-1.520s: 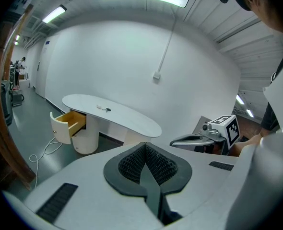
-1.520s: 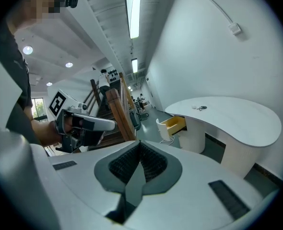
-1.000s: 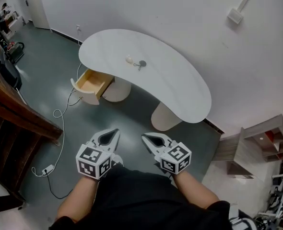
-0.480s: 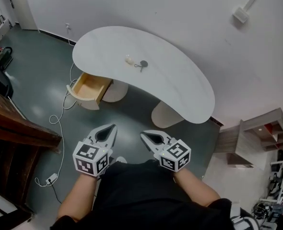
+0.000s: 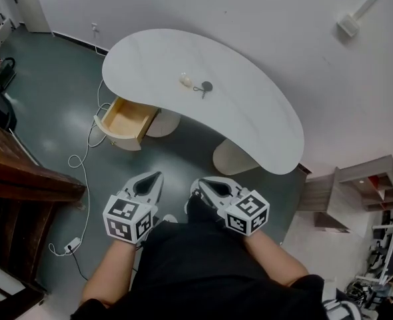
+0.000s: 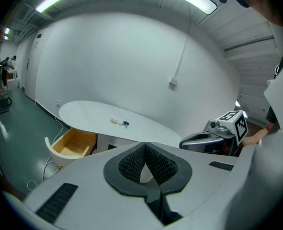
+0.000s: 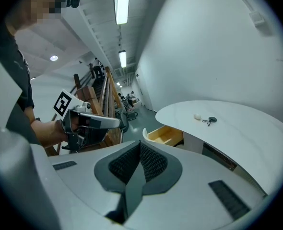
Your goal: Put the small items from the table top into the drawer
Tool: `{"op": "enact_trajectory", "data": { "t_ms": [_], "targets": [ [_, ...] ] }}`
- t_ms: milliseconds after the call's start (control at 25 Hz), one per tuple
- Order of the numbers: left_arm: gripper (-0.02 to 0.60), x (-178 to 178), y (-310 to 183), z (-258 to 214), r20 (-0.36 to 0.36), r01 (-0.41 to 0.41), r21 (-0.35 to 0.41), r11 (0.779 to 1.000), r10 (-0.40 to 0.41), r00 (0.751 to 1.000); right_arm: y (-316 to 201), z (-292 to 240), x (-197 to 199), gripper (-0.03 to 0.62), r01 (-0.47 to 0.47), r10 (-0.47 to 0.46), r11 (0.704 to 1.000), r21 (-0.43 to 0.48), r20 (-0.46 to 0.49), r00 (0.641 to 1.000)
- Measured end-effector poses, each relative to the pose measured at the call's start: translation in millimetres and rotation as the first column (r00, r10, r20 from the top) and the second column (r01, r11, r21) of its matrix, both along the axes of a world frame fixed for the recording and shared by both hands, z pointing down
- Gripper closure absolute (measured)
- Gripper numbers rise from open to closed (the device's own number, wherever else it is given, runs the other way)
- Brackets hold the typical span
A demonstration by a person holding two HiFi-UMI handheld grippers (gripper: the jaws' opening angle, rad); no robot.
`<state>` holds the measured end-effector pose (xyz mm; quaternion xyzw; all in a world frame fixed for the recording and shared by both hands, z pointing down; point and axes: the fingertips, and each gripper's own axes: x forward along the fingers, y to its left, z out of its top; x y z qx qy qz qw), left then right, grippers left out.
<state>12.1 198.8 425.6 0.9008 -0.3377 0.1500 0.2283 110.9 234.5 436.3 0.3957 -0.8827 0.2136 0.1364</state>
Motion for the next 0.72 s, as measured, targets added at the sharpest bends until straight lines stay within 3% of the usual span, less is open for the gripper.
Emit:
{"op": "enact_trajectory", "data": {
  "t_ms": [360, 720],
  "targets": [
    [0.566, 1, -55, 5, 0.029, 0.044, 0.011, 0.999, -0.044, 0.999, -74, 2, 6, 0.585, 0.031, -0.032, 0.999, 0.029, 0.021, 0.999],
    [0.566, 30, -144, -6, 0.057, 0.052, 0.029, 0.998, -0.054, 0.997, -174, -3, 33, 0.585, 0.040, -0.041, 0.999, 0.036, 0.022, 0.999]
  ]
}}
